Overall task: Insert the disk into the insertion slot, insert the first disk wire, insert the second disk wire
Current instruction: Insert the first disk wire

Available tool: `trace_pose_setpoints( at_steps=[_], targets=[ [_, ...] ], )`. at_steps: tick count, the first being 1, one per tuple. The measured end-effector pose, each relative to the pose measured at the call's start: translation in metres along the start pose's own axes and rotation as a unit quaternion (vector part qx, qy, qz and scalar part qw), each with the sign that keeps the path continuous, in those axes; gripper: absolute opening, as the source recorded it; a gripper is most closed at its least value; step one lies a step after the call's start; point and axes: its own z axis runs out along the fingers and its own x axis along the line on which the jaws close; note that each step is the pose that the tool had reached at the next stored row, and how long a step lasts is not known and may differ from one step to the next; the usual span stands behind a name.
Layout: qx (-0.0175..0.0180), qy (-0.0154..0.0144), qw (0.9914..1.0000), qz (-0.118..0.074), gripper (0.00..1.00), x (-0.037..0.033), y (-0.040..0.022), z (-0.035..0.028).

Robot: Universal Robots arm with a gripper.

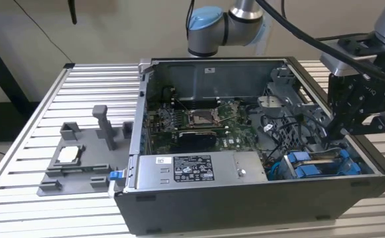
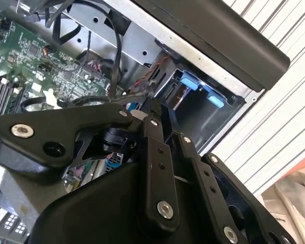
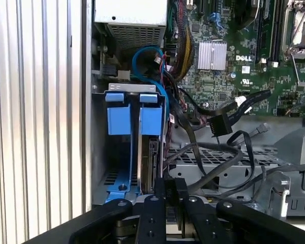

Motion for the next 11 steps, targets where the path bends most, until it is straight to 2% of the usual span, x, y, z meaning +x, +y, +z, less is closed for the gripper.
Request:
trace_pose_setpoints(
  at_steps=[5,9,11],
  targets=[
    [-0.0022,-0.0001,1.0,0.002,0.19,0.002,-0.0024,0.0059],
    [-0.0024,0.0,1.0,0.002,0.19,0.0021,-0.0047,0.0076],
    [-0.0054,-0.0001,0.99998,0.002,0.19,0.0022,-0.0065,0.0088]
  ],
)
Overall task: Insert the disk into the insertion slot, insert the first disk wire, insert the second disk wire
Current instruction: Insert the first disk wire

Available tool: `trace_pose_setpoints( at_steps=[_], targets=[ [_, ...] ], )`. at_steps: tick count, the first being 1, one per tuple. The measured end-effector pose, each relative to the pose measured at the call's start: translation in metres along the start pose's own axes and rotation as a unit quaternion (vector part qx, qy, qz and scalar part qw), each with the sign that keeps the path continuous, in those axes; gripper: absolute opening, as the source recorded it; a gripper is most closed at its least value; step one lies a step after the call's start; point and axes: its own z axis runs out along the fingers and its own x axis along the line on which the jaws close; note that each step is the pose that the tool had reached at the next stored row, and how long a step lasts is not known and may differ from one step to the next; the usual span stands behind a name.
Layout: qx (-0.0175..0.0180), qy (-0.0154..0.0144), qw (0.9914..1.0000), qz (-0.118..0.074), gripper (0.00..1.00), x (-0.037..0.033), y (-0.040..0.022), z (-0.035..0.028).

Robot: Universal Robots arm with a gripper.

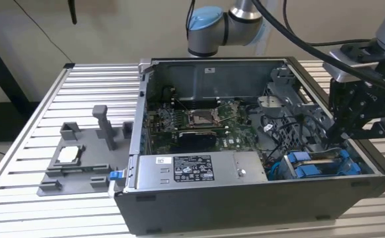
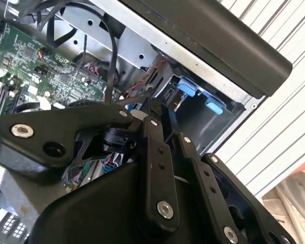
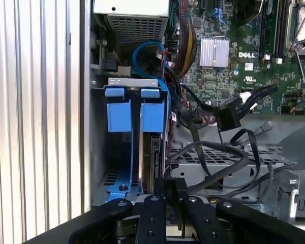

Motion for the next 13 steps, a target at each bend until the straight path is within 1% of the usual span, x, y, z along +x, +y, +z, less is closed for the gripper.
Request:
trace_pose_setpoints(
  at_steps=[2,3,7,13],
  targets=[
    [-0.0041,-0.0001,0.99999,0.0,0.19,0.0002,-0.0017,0.0018],
    [-0.005,-0.0001,0.99999,0.001,0.19,0.0004,-0.0019,0.0029],
    [-0.0051,0.0001,0.99995,0.008,0.19,0.0015,-0.0018,0.0072],
    [-0.0047,0.0002,0.99986,0.016,0.19,0.0046,-0.0018,0.0113]
  ],
)
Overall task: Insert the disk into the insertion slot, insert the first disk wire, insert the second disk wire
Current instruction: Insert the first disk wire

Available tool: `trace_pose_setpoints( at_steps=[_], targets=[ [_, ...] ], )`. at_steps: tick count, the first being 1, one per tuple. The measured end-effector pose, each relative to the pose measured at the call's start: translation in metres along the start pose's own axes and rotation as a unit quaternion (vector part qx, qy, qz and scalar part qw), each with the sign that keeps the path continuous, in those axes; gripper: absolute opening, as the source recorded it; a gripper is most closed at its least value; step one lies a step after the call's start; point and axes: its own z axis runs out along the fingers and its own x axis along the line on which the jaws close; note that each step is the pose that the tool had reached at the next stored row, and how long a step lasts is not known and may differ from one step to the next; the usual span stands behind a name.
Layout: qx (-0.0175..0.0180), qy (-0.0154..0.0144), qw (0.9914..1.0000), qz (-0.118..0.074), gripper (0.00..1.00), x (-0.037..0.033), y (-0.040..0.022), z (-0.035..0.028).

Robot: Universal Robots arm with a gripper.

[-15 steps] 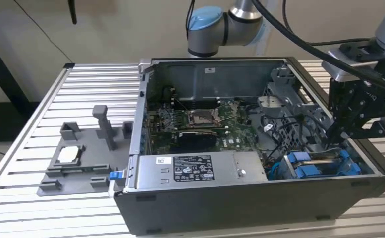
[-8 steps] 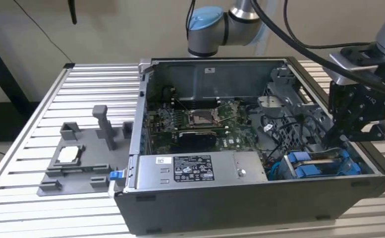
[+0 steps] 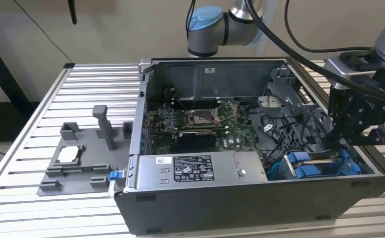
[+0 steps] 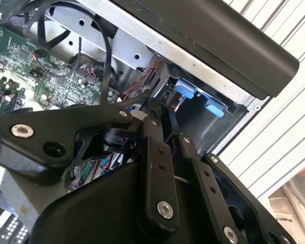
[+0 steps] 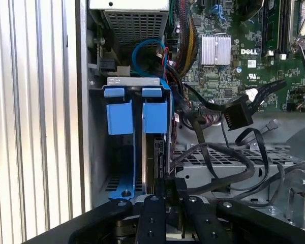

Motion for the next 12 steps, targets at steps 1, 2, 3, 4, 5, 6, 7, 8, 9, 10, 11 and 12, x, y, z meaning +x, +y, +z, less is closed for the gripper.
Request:
trace_pose_setpoints(
  at_steps=[1,2,3,4,5,6,7,8,9,10,11,12],
  targets=[
    [0.0,0.0001,1.0,0.0,0.19,0.0005,0.0,0.0007],
    [0.0001,0.0001,1.0,0.001,0.19,0.0009,0.0,0.0014],
    [0.0001,0.0001,1.0,0.002,0.19,0.0014,-0.0001,0.0021],
    [0.0001,0.0,1.0,0.002,0.19,0.0017,-0.0001,0.0029],
    [0.0001,0.0,1.0,0.003,0.19,0.0019,-0.0001,0.0036],
    [0.0002,0.0001,1.0,0.003,0.19,0.0021,-0.0001,0.004],
    [0.0002,0.0001,1.0,0.003,0.19,0.0023,-0.0001,0.0044],
    [0.0002,0.0002,0.99999,0.003,0.19,0.0025,-0.0001,0.0047],
    [0.0002,0.0001,0.99999,0.004,0.19,0.0028,-0.0003,0.005],
    [0.0002,0.0,0.99999,0.004,0.19,0.003,-0.0003,0.0054],
    [0.0002,0.0001,0.99999,0.005,0.19,0.0031,-0.0003,0.0057],
    [0.0002,0.0002,0.99999,0.005,0.19,0.0031,-0.0003,0.0061]
  ],
)
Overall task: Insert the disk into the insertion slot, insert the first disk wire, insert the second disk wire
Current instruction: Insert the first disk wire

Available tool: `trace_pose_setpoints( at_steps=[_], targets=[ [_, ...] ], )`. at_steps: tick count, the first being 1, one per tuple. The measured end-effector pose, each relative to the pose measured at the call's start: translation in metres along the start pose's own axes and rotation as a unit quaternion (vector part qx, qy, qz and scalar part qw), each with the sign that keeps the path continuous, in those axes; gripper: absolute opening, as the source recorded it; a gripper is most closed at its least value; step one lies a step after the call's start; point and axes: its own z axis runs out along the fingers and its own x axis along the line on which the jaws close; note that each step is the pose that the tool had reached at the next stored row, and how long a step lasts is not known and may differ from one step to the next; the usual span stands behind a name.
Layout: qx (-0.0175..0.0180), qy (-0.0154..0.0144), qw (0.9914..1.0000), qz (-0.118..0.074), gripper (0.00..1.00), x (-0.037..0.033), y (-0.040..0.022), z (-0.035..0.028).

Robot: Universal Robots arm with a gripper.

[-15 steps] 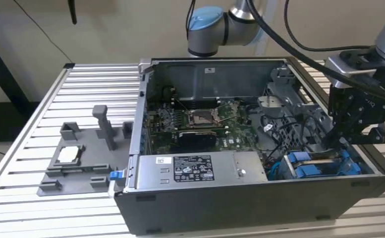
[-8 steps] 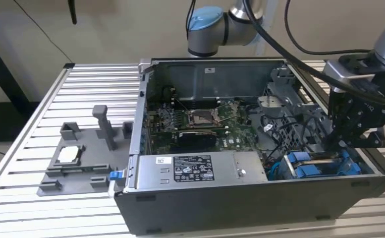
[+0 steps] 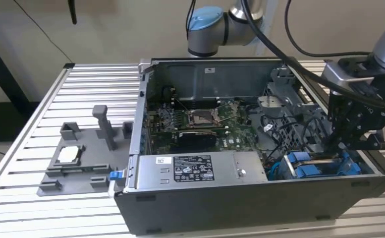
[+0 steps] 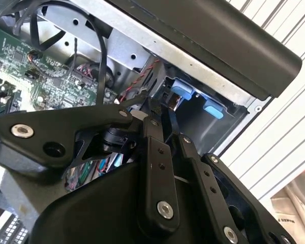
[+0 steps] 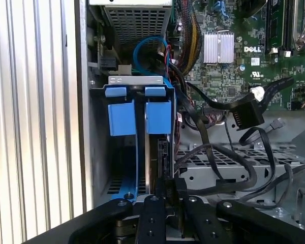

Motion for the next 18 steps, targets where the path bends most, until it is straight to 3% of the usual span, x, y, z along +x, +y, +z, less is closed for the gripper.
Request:
trace_pose_setpoints(
  at_steps=[18],
  targets=[
    [0.0004,-0.0003,0.99998,0.007,0.19,0.0004,-0.0001,0.0072]
  ],
)
